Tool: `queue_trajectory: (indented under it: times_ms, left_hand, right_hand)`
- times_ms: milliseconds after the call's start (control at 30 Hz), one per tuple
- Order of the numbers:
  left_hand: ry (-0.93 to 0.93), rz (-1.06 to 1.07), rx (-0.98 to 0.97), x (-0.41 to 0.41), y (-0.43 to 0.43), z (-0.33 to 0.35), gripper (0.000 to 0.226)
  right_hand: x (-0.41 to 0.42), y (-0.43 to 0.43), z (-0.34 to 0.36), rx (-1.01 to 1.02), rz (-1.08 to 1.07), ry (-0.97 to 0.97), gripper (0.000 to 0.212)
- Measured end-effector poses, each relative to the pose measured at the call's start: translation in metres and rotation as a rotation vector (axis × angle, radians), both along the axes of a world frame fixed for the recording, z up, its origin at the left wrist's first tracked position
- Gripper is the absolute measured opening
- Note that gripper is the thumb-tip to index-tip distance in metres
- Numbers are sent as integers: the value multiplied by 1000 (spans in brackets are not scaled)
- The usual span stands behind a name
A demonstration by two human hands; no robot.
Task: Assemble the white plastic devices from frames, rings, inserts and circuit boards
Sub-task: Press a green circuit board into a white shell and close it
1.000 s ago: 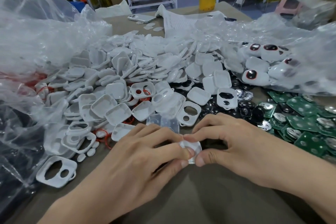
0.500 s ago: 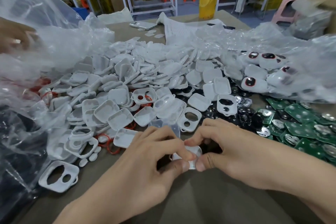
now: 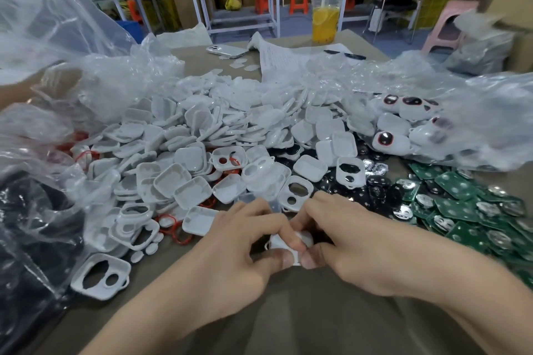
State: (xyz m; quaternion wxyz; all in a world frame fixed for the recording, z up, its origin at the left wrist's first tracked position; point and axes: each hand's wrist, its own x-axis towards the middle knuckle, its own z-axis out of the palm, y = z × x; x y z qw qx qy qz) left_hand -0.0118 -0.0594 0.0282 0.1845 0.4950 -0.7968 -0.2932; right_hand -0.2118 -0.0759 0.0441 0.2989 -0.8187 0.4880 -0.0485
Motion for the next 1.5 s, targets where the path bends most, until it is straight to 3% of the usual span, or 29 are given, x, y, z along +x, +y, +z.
queue_trajectory:
  times_ms: [200, 333, 467, 600, 667, 767, 1033, 1500]
  left_hand:
    - [35, 48, -94, 1, 7, -7, 23]
    - [14, 72, -180, 3, 12, -11, 7]
    - [-8, -23, -277, 11, 13, -11, 24]
    - [-105, -65, -463, 11, 5, -8, 22]
    - [-118, -92, -514, 11, 3, -9, 22]
    - [-137, -105, -596, 11, 2, -11, 21]
    - [-130, -52, -656, 7, 2, -7, 21]
    - [-132, -63, -643, 6, 3, -9, 19]
  right_hand:
    - [-16, 18, -24, -211, -23, -168, 28]
    - [-19, 14, -26, -365, 54, -176, 24]
    - [-24, 10, -24, -352, 52, -277, 25]
    - [-23, 6, -26, -344, 5, -327, 35]
    - [-21, 7, -28, -359, -18, -348, 26]
    - [-20, 7, -32, -445, -41, -320, 1]
    - [-6, 13, -31, -622, -52, -205, 12]
    - [-2, 17, -26, -667, -67, -99, 22]
